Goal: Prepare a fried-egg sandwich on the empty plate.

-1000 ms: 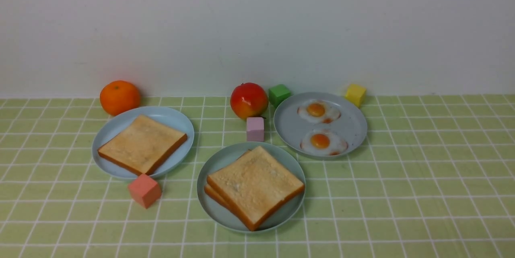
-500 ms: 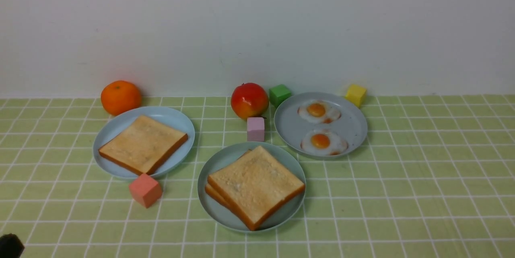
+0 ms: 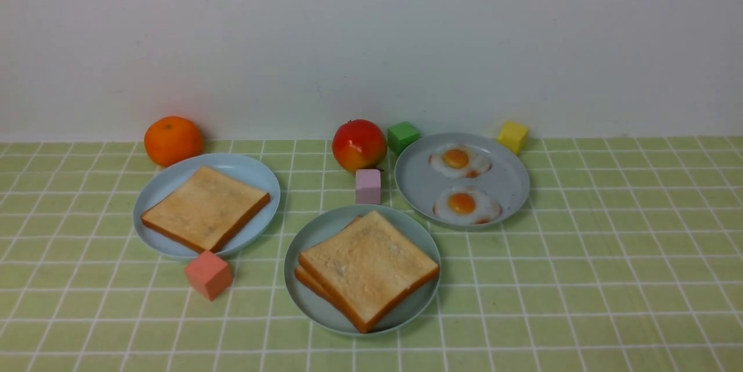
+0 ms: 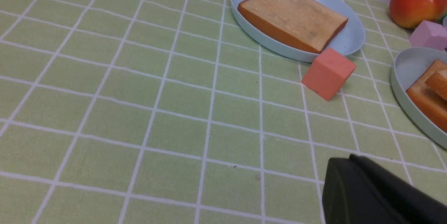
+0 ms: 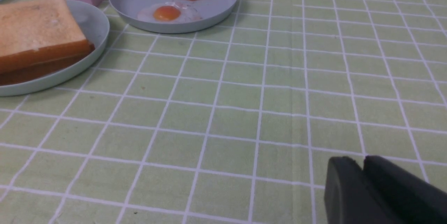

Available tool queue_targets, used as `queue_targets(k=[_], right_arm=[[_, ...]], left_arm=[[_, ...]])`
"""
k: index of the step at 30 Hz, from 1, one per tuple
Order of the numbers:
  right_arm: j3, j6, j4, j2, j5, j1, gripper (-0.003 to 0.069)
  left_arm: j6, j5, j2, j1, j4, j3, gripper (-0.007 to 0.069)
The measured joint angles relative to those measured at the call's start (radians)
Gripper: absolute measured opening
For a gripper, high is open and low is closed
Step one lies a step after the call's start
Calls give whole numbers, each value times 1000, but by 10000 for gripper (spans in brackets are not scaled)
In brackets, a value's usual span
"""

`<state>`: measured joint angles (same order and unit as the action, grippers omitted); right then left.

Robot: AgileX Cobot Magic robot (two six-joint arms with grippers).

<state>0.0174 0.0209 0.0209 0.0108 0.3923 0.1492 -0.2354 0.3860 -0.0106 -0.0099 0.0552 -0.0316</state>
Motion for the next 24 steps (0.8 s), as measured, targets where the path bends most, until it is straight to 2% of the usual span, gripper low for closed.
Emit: queue_targets(k=[24], right_arm=[[0, 0, 0, 0, 0, 0, 121]], left_arm=[[-4, 0, 0, 0, 1, 0, -13]])
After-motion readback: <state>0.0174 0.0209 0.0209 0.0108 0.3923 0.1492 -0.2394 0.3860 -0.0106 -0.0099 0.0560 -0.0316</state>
